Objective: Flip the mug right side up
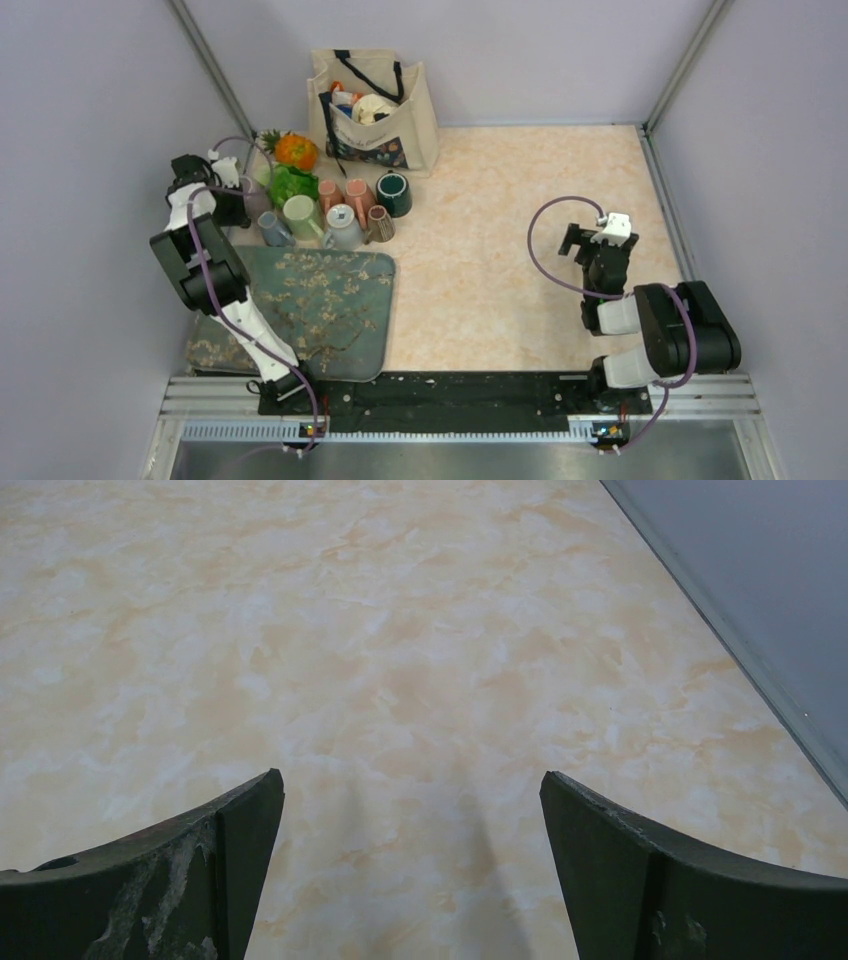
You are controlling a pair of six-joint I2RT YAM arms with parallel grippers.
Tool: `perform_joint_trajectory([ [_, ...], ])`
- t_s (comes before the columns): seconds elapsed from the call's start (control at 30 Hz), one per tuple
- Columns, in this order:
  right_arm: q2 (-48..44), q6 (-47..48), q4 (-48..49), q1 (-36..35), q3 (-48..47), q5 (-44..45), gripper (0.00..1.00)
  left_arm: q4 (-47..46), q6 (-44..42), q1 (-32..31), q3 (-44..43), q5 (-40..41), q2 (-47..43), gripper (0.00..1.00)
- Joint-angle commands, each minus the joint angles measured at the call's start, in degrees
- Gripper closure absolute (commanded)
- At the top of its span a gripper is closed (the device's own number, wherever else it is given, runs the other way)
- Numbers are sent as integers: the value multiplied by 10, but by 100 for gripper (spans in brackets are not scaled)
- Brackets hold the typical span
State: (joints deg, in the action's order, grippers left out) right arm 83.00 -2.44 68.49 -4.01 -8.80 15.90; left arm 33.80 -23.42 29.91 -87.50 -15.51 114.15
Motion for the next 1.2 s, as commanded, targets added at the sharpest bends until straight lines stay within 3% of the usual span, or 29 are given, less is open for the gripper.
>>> perform_joint_trajectory([
  [0.0, -55, 14, -81, -3, -43, -3, 1, -19, 52, 1, -17, -22, -106, 100],
  [0.13, -114, -16, -259, -18, -108, 14, 1, -14, 70, 1, -17, -32, -138, 100],
  [0.23, -136, -44, -332, -40, -149, -19, 1, 3, 80, 1, -25, -60, -157, 100],
  [0.4, -135, -26, -411, -169, -245, -20, 1, 19, 98, -8, -29, -138, -197, 100],
  [0.5, -112, -60, -423, -249, -313, -64, 1, 46, 98, -26, -37, -167, -214, 100],
  [0.63, -57, -146, -363, -306, -382, -171, 1, 76, 113, -55, -46, -214, -241, 100],
  [0.8, 44, -270, -240, -341, -458, -279, 1, 114, 121, -134, -45, -277, -281, 100],
  [1.0, 167, -407, -66, -356, -532, -324, 2, 123, 164, -217, -49, -359, -309, 100],
  [1.17, 230, -480, -3, -358, -586, -361, 5, 127, 179, -266, -42, -388, -311, 100],
])
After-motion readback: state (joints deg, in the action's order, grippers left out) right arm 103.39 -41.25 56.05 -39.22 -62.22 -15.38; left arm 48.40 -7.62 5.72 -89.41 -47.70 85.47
